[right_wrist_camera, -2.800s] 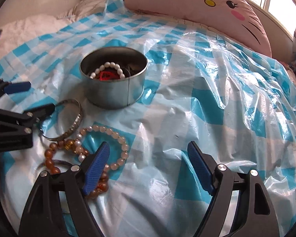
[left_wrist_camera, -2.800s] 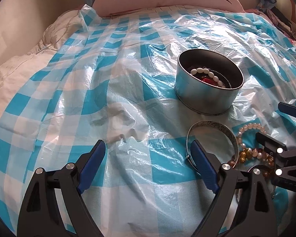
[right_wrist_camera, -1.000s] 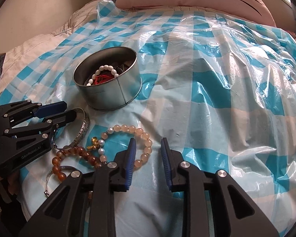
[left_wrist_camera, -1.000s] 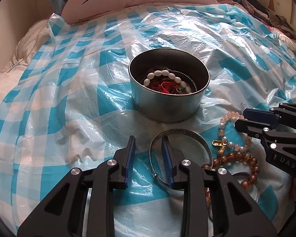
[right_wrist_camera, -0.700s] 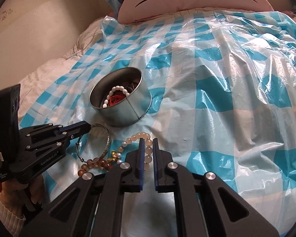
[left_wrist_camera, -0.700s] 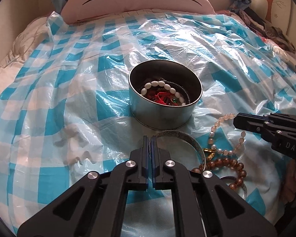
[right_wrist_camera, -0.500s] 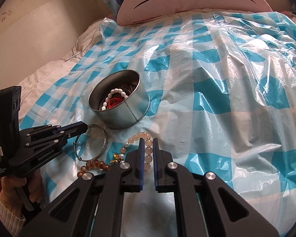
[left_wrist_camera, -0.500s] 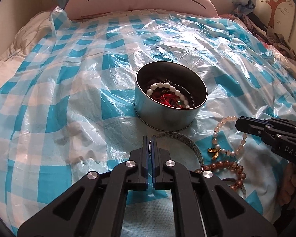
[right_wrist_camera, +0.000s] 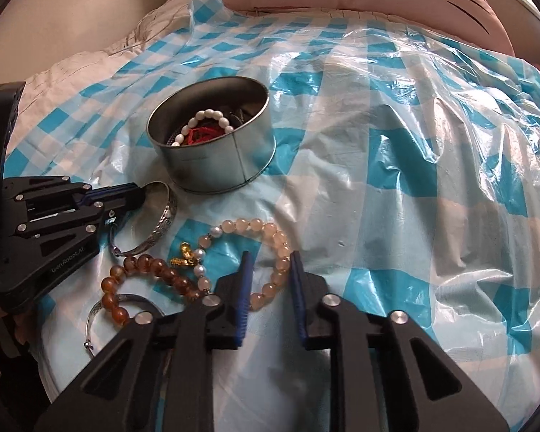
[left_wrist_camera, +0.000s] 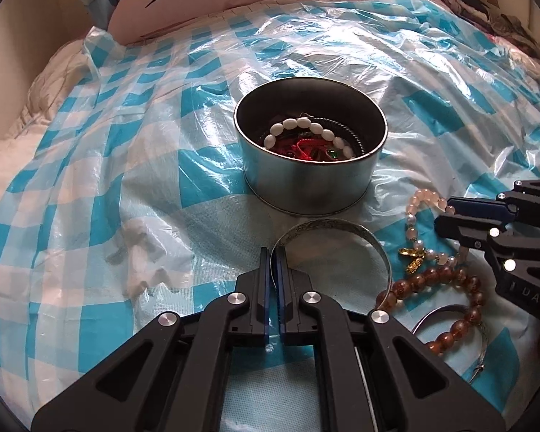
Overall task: Organize jewelry
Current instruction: 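Lift and carry the silver bangle and pink bead bracelet over the tin with both grippers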
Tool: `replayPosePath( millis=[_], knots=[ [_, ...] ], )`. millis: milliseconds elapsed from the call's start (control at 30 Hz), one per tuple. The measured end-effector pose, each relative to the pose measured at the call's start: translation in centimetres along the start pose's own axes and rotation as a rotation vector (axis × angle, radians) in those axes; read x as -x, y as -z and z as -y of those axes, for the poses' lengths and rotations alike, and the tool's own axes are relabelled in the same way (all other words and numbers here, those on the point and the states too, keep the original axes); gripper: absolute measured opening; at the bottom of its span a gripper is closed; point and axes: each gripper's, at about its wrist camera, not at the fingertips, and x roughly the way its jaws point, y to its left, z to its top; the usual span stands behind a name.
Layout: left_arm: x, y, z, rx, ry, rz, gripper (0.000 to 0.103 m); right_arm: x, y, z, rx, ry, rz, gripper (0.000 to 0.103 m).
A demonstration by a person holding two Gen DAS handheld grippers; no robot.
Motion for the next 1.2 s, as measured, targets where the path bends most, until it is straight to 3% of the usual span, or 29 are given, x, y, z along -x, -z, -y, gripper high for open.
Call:
replayPosePath(
  millis=[33, 233, 433, 867, 1200],
  knots=[
    [0.2, 0.0, 0.1, -0.001, 0.021, 0.002, 0.003, 0.1, 0.0, 0.4, -0.021, -0.032, 0.001, 0.009],
    [2.4, 0.1, -2.2, 0.124, 0.199, 0.046, 0.003, 2.3, 0.1, 3.4, -0.237, -0.313, 0.097, 0.009],
    [4.6, 1.0, -3.3, 0.170, 0.250, 0.098, 0.003, 5.1, 0.0, 4.1, -0.306, -0.516, 0.228, 0.009],
    [8.3, 2.4, -4.2, 0.244, 0.290, 0.242, 0.004, 7.1, 0.5, 5.3, -0.400, -0.705, 0.324, 0.009],
    [8.4, 2.1, -3.2, 0.186, 0.247, 0.248, 0.004, 6.7, 0.5, 5.1, -0.411, -0.749, 0.322, 0.009]
  ],
)
